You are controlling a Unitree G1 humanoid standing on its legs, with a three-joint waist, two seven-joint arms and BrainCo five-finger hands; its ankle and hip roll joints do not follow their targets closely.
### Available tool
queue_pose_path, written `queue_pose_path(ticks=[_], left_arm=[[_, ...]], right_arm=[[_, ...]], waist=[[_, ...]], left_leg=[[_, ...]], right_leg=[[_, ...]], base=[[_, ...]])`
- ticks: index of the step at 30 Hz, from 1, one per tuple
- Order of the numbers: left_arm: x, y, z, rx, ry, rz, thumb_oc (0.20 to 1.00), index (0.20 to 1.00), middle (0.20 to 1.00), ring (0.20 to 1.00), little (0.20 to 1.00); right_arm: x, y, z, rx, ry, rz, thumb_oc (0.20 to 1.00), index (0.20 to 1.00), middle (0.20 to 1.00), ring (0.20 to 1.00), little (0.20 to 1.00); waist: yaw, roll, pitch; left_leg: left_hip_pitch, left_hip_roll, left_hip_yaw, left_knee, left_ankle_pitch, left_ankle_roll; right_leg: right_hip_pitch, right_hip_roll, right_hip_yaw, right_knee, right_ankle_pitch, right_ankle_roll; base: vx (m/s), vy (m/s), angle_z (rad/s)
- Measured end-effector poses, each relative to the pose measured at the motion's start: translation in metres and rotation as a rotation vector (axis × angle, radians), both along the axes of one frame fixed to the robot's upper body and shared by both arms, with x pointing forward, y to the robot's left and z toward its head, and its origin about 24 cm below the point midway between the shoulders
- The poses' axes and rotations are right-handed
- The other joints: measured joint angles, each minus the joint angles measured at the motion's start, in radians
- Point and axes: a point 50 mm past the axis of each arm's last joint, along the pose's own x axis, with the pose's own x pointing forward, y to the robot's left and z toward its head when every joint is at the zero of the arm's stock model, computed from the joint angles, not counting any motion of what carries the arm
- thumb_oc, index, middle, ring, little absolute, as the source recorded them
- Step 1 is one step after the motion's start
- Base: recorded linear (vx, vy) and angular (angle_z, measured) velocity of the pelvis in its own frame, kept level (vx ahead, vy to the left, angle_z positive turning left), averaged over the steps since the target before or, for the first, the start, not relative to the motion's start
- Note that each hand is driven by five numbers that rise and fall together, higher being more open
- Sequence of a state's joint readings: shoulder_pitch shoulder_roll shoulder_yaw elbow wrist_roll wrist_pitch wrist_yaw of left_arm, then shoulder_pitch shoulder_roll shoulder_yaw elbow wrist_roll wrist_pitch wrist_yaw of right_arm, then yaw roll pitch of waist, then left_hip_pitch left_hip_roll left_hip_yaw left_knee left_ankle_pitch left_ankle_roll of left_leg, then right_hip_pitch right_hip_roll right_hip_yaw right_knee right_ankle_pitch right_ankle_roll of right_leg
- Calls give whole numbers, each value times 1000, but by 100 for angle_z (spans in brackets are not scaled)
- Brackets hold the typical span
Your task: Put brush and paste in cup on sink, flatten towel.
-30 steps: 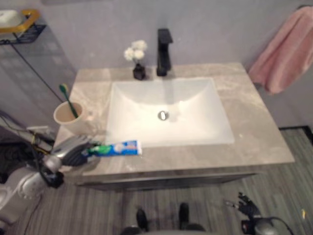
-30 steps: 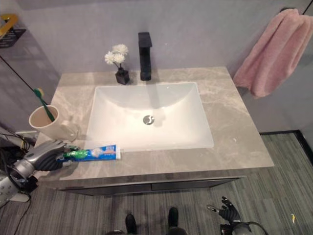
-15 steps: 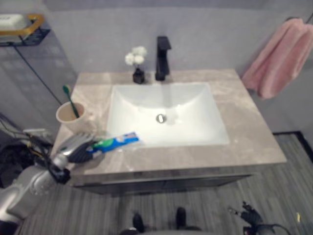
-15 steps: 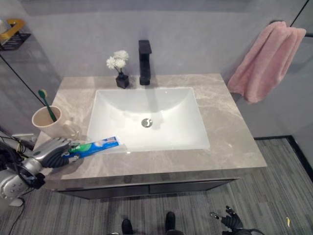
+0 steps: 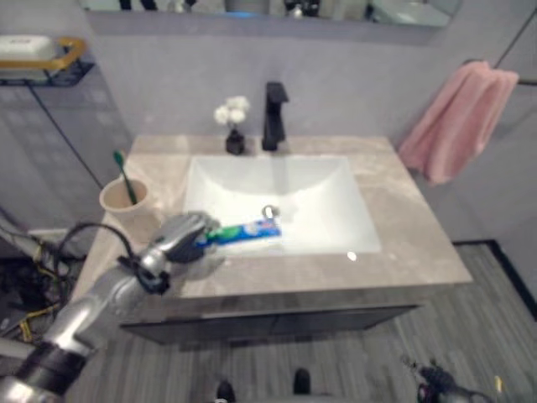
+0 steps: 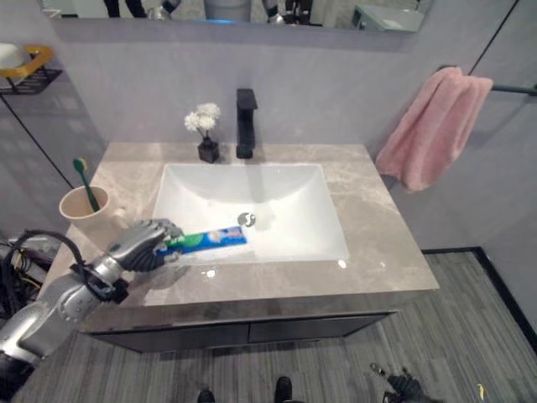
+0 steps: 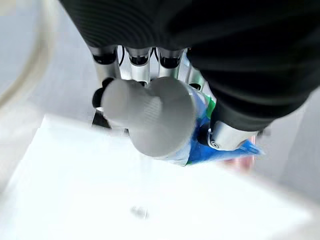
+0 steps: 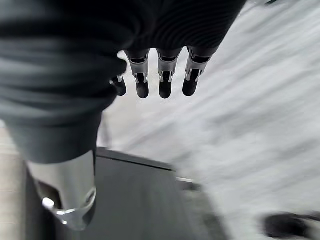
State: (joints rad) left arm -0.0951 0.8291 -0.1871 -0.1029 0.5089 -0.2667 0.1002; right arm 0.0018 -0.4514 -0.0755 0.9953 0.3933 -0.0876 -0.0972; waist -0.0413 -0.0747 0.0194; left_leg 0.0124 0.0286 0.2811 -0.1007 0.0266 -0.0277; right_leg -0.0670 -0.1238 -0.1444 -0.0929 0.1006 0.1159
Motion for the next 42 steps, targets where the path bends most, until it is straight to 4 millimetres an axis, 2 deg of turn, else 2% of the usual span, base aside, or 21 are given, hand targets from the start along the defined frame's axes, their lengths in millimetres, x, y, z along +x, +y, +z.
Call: queue_pose_path(ticks=[1, 2, 4, 5, 8, 11, 12, 13, 14, 15, 18, 20, 23, 26, 29, 31, 36, 42], left_arm=[[1, 2, 5, -8, -28, 12, 200, 200, 200, 200, 200], [1, 8, 15, -34, -86, 49, 200, 200, 200, 200, 200], [1, 18, 34, -54, -180, 108, 200, 200, 200, 200, 200], [-3, 28, 54, -90, -290, 157, 200, 200, 200, 200, 200], [-4, 33, 71, -121, -386, 182, 200, 200, 200, 200, 200], [-1, 26, 77, -134, -422, 149, 200, 200, 200, 200, 200], [2, 22, 83, -139, -443, 140, 200, 200, 200, 200, 200], [2, 22, 83, -139, -443, 140, 200, 200, 200, 200, 200], [5, 17, 90, -150, -478, 117, 200, 200, 200, 200, 200], [5, 14, 96, -160, -511, 106, 200, 200, 200, 200, 200], [9, 5, 108, -183, -560, 73, 200, 200, 200, 200, 200], [12, -3, 119, -201, -607, 39, 200, 200, 200, 200, 200], [14, -11, 130, -218, -654, 1, 200, 200, 200, 200, 200], [15, -10, 132, -239, -675, 19, 200, 200, 200, 200, 200], [16, -14, 129, -247, -663, 11, 200, 200, 200, 200, 200], [16, -15, 128, -251, -667, 10, 200, 200, 200, 200, 200], [16, -16, 128, -269, -685, 12, 200, 200, 200, 200, 200], [16, -23, 127, -301, -697, -22, 200, 200, 200, 200, 200]], right_arm=[[10, -2, 9, -22, -54, 16, 1000, 1000, 1000, 1000, 1000], [28, -1, 37, -72, -202, 53, 1000, 1000, 1000, 1000, 1000], [54, -1, 77, -182, -368, 92, 1000, 1000, 1000, 1000, 1000], [65, 4, 116, -246, -530, 132, 1000, 1000, 1000, 1000, 1000], [87, 21, 154, -265, -727, 199, 1000, 1000, 1000, 1000, 1000], [111, 30, 174, -274, -819, 247, 1000, 1000, 1000, 1000, 1000], [130, 44, 189, -262, -872, 296, 1000, 1000, 1000, 1000, 1000], [130, 44, 189, -262, -872, 296, 1000, 1000, 1000, 1000, 1000], [145, 63, 210, -243, -968, 377, 1000, 1000, 1000, 1000, 1000], [158, 81, 223, -215, -1020, 448, 1000, 1000, 1000, 1000, 1000], [177, 121, 244, -90, -1118, 550, 1000, 1000, 1000, 1000, 1000], [188, 163, 255, 84, -1187, 617, 1000, 1000, 1000, 1000, 1000], [188, 191, 258, 244, -1220, 675, 1000, 1000, 1000, 1000, 1000], [186, 226, 257, 607, -1258, 617, 1000, 1000, 1000, 1000, 1000], [182, 247, 257, 845, -1263, 596, 1000, 1000, 1000, 1000, 1000], [180, 256, 262, 915, -1272, 599, 1000, 1000, 1000, 1000, 1000], [177, 270, 292, 1005, -1386, 635, 1000, 1000, 1000, 1000, 1000], [177, 277, 324, 1025, -1510, 677, 1000, 1000, 1000, 1000, 1000]], waist=[[-3, 0, -2], [-6, 6, -2], [-14, 6, -3], [-24, 10, -3], [-28, 11, -6], [-23, 13, -13], [-18, 16, -15], [-18, 16, -15], [-14, 23, -23], [0, 30, -28], [15, 39, -33], [22, 39, -33], [45, 40, -33], [53, 43, -31], [57, 47, -30], [67, 50, -29], [97, 71, -30], [106, 75, -31]], left_leg=[[0, 1, 2, 1, 0, 0], [3, 1, 6, 0, 1, 0], [21, 3, 14, 0, -2, -2], [27, 5, 24, -1, -4, -4], [45, 10, 39, 0, -7, -8], [47, 12, 38, -4, -11, -13], [47, 13, 39, -3, -11, -13], [47, 13, 39, -3, -11, -13], [41, 14, 38, -3, -11, -13], [42, 15, 36, 0, -10, -13], [44, 15, 34, 1, -8, -12], [44, 16, 34, 1, -8, -12], [44, 16, 29, 1, -8, -12], [44, 16, 21, 1, -8, -13], [44, 16, 13, 1, -8, -13], [42, 16, 12, 1, -8, -13], [30, 16, 10, 1, -8, -13], [26, 16, 2, 1, -8, -13]], right_leg=[[1, 1, 2, 1, 0, -1], [6, 2, 5, 0, 3, -4], [18, 5, 15, 0, 3, -3], [15, 6, 21, 0, 0, -3], [29, 11, 37, 0, -8, -12], [26, 14, 36, 0, -11, -9], [24, 15, 36, 0, -10, -11], [24, 15, 36, 0, -10, -11], [18, 17, 36, 0, -10, -11], [21, 18, 33, 0, -2, -14], [30, 19, 28, 2, 2, -15], [31, 21, 28, 6, 2, -15], [35, 18, 17, 6, 2, -15], [38, 16, 7, 0, -5, -19], [40, 15, -2, 0, -8, -21], [40, 15, -3, 0, -9, -21], [31, 15, -6, 0, -9, -21], [31, 14, -13, 0, -11, -22]], base=[[-23, -37, -5], [-11, -19, -9], [-10, -23, -15], [-9, -24, -19], [-9, -19, -18], [-6, -4, -2], [0, 0, 0], [0, 0, 0], [0, 0, 0], [-12, 3, 3], [-5, 2, 1], [0, 0, 0], [8, 4, 8], [22, 11, 8], [19, 9, 8], [13, 8, 3], [5, 3, 1], [13, 4, 2]])
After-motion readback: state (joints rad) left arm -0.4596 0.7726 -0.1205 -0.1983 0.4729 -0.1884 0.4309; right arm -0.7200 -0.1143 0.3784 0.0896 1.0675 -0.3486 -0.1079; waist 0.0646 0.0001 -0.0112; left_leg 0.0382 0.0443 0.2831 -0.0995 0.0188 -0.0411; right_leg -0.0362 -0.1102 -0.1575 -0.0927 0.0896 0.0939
